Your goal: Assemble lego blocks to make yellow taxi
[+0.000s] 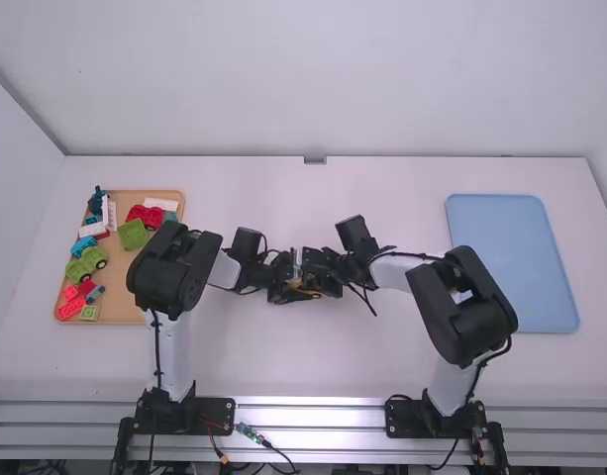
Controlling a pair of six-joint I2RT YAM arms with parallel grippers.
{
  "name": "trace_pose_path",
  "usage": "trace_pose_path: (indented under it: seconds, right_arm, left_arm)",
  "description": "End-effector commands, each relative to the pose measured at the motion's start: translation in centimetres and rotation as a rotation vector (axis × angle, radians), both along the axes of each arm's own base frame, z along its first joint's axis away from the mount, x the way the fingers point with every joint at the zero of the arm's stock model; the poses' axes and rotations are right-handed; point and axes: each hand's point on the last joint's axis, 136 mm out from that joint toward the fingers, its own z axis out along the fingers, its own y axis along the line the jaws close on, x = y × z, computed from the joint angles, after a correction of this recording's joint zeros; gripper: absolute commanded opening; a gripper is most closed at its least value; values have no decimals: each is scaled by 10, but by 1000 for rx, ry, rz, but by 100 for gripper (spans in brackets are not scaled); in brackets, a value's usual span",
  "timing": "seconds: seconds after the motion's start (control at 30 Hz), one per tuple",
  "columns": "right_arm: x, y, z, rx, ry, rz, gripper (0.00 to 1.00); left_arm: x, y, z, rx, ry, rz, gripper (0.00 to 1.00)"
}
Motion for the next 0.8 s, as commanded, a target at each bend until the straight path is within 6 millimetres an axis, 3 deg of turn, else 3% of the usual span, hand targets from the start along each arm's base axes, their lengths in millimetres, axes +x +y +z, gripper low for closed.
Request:
trace_pose_path:
  seconds: [0.0,0.77]
  right_arm:
    - [9,-5,-3,-18,5,-31,0]
    - [12,-16,-15,-68,43,-84,0]
  left_arm:
    - [0,10,-22,90,8,45,29]
    - [3,10,-21,90,6,50,24]
